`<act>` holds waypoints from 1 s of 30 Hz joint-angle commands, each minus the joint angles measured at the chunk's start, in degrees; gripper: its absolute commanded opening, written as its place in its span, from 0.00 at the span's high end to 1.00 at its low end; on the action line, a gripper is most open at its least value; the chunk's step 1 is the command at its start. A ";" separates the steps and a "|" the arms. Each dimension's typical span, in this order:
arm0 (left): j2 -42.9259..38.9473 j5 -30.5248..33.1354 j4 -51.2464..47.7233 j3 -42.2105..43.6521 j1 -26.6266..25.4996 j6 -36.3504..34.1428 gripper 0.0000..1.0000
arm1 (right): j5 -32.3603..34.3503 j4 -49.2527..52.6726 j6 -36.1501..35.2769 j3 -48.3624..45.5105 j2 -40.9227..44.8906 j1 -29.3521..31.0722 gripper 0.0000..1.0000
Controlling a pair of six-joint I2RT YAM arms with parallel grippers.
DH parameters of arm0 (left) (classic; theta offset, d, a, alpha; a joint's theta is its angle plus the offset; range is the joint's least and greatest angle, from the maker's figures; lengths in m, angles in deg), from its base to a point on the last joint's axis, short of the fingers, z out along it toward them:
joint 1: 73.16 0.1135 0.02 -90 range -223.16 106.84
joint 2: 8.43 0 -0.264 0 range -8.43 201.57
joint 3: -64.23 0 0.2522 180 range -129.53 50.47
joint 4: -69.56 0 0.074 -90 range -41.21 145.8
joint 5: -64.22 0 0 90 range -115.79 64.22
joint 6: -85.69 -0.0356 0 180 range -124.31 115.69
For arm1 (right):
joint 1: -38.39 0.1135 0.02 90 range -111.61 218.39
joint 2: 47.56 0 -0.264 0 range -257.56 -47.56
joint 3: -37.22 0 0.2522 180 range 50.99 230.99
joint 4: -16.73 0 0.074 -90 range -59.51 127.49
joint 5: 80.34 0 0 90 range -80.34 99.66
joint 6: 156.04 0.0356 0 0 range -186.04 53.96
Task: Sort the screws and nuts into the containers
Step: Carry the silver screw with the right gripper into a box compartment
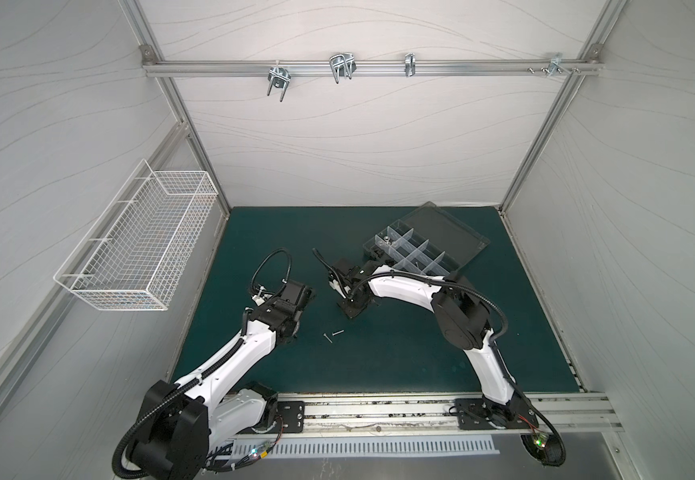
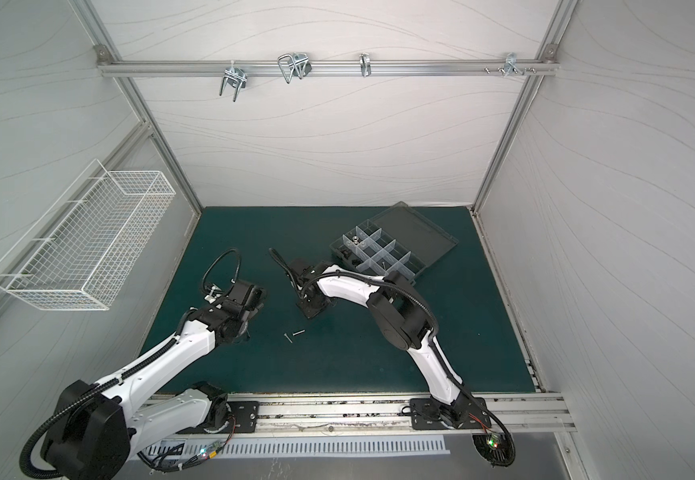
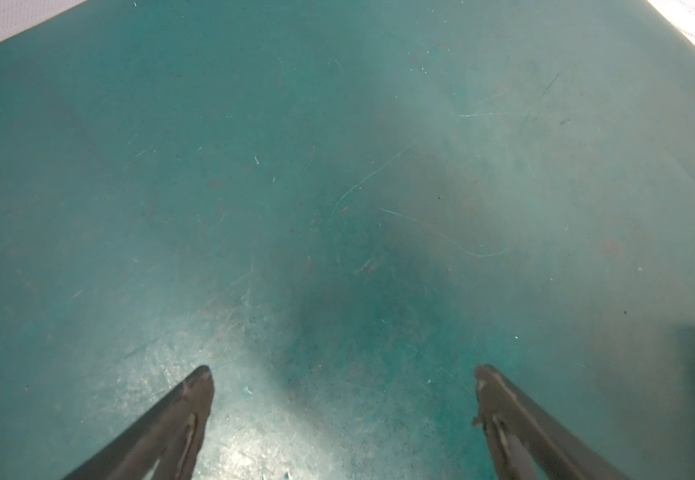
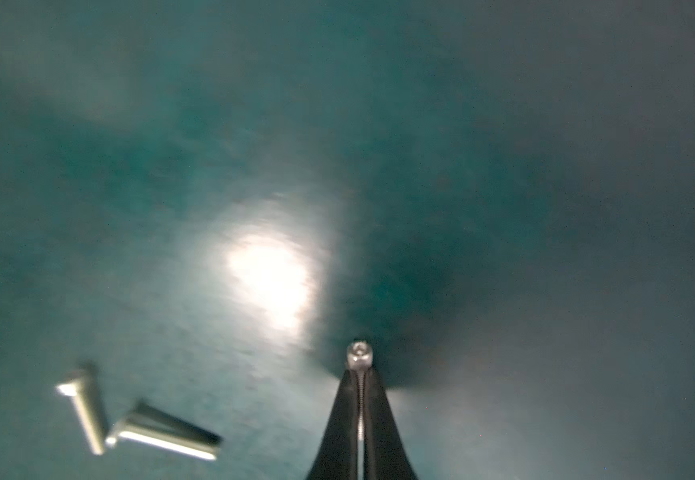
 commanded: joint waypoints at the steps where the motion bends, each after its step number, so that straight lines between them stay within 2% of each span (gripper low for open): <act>1: 0.56 0.70 -0.16 -0.41 0.31 0.07 0.01 | 1.01 1.09 0.48 -1.44 3.74 -1.69 1.00; 17: 0.91 0.43 -0.03 -0.59 0.32 -0.23 0.01 | 4.24 0.89 -1.16 -2.05 12.52 -11.07 1.00; 30: 1.78 -0.19 0.68 -0.75 0.36 -0.53 0.01 | 6.24 -0.51 -0.82 -5.37 17.66 -24.89 1.00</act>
